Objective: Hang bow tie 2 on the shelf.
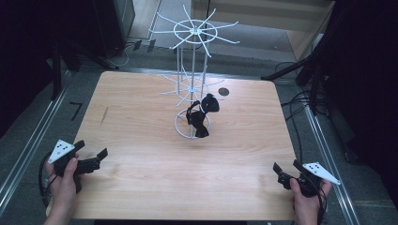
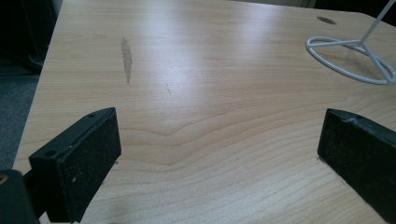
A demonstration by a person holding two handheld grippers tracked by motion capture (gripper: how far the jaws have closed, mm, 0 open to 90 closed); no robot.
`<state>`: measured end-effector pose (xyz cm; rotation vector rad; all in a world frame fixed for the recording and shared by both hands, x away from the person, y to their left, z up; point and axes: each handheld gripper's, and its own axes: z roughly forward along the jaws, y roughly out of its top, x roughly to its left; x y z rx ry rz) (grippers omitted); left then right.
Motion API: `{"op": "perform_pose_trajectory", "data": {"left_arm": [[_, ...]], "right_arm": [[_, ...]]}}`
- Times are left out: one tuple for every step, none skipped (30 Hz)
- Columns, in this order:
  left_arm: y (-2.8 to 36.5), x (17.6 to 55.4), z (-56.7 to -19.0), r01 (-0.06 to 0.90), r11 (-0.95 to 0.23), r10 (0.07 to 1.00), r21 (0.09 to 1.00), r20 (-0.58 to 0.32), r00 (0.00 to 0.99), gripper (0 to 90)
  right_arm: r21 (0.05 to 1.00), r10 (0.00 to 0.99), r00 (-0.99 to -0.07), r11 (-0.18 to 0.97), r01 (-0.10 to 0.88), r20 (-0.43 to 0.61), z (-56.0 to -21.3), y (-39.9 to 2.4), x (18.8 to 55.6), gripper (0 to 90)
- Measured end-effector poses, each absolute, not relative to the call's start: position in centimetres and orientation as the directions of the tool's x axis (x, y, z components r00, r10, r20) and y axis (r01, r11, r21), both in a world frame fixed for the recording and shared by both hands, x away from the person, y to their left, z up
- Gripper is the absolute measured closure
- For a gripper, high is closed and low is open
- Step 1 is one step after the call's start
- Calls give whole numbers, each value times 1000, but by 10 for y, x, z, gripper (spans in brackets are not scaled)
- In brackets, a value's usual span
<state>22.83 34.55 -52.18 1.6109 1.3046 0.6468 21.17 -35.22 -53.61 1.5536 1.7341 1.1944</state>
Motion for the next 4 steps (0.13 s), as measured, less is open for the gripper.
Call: {"op": "perform_pose_trajectory", "data": {"left_arm": [[346,228,-522,453,0,943,892,-150,296,0],[345,228,-522,452,1,944,892,-151,295,0],[345,229,-522,454,0,944,891,-151,295,0],[345,229,-522,457,-3,943,889,-149,296,0]], "right_arm": [[861,964,-204,-47,506,172,-537,-353,212,136],[860,964,-202,-50,508,175,-537,-354,212,136],[860,963,-197,-59,507,183,-537,-355,212,136],[860,963,-196,-63,507,186,-537,-355,212,137]]}}
